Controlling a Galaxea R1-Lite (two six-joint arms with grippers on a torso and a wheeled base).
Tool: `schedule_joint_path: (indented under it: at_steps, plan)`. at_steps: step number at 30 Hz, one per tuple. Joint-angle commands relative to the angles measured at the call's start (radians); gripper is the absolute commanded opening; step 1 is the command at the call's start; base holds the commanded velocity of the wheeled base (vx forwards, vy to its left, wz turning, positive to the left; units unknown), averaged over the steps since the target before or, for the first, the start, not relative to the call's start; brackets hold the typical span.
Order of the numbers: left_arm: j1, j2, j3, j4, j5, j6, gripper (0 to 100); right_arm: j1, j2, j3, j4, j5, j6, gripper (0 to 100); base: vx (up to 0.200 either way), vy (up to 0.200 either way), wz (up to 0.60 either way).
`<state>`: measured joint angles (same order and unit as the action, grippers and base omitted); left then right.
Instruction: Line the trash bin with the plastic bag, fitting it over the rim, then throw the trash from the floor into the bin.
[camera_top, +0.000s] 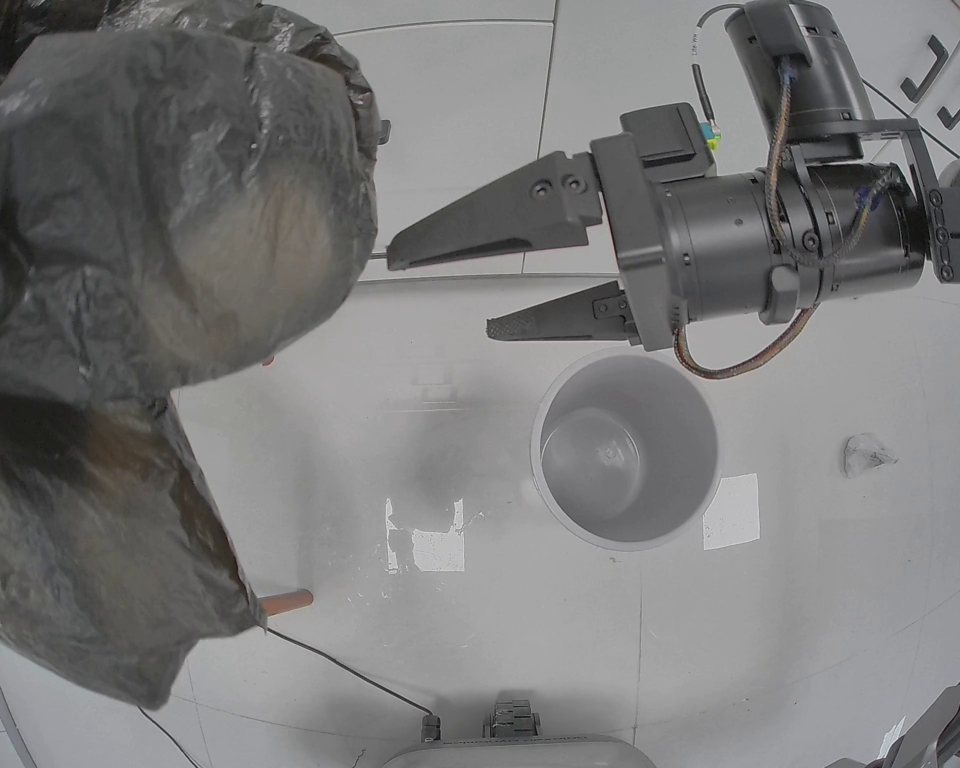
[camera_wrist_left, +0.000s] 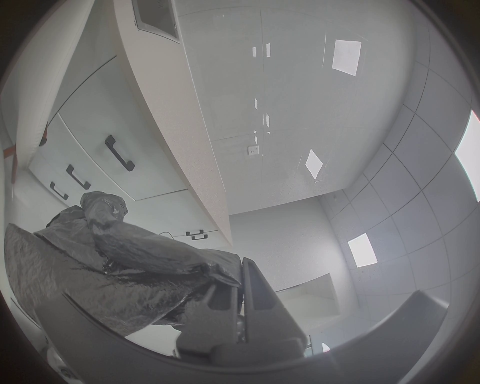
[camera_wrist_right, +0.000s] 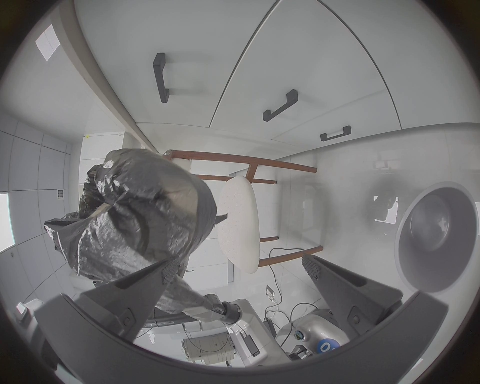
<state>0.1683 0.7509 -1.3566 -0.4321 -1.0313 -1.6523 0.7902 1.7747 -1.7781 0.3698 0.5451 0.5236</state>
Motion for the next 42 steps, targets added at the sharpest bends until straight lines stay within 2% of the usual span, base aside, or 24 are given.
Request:
schedule_joint_path:
  at_steps: [1,6,11,18,23,36,42]
  plan:
    - [-0.010,-0.024,0.007,0.001,0.000,-0.035,0,0.003,0.012,-0.004,-0.011,-0.001,-0.001,100,0.000,0.000,0.00]
    - [-0.016,-0.024,0.022,0.001,0.000,-0.046,0,0.000,0.012,-0.003,-0.031,-0.001,0.003,100,0.000,0.000,0.00]
    - [-0.056,-0.027,0.039,0.001,0.000,-0.049,0,0.001,0.015,-0.003,-0.055,-0.002,0.003,100,0.000,0.000,0.00]
    - [-0.078,-0.045,0.074,0.001,-0.001,-0.133,0,0.020,0.051,-0.021,-0.094,-0.002,0.006,100,0.000,0.000,0.00]
    - [-0.101,-0.044,0.074,0.001,-0.001,-0.133,0,0.038,0.083,-0.072,-0.094,-0.004,0.012,100,0.000,0.000,0.00]
    - [-0.101,-0.045,0.076,0.001,-0.001,-0.133,0,0.126,0.209,-0.222,-0.094,-0.007,0.035,100,0.000,0.000,0.00]
    - [-0.101,-0.047,0.076,0.000,-0.001,-0.132,0,0.146,0.252,-0.222,-0.091,-0.005,0.053,100,0.000,0.000,0.00]
